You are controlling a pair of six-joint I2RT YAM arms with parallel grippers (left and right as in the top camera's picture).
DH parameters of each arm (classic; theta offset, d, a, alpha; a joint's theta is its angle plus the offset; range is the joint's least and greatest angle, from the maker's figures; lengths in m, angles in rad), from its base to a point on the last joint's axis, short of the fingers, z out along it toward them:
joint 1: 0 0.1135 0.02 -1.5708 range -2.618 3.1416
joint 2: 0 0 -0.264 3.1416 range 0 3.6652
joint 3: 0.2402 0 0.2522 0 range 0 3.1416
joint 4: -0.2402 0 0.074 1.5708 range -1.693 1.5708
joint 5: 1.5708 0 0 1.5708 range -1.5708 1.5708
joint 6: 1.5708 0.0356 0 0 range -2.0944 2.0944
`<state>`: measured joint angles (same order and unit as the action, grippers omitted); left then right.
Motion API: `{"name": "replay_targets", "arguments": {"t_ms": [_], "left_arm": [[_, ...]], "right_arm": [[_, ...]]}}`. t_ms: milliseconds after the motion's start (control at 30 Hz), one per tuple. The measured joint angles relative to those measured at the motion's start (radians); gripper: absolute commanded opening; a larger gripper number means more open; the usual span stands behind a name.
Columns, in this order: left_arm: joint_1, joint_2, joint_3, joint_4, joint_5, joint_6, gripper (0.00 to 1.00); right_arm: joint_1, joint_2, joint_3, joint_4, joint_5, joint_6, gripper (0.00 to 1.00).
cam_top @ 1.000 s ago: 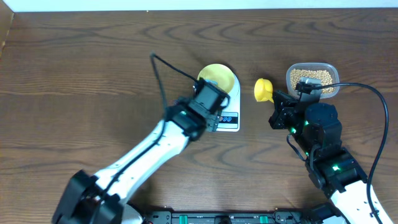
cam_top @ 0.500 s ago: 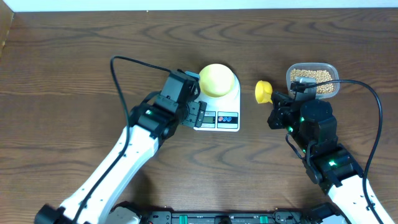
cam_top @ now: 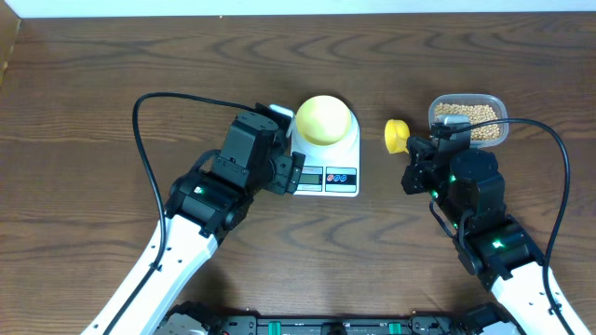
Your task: Scoop item into bowl and weigh 50g on scale
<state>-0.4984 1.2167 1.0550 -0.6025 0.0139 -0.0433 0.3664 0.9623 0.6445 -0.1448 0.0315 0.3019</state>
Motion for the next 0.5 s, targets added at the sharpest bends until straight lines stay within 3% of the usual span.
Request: {"name": "replay_targets", "arguments": {"t_ms": [500], "left_arm": [[0.0,0.0,0.0,0.0,0.003,0.0,0.84]], "right_arm": [[0.0,0.0,0.0,-0.032,0.002,-0.004,0.01]]}}
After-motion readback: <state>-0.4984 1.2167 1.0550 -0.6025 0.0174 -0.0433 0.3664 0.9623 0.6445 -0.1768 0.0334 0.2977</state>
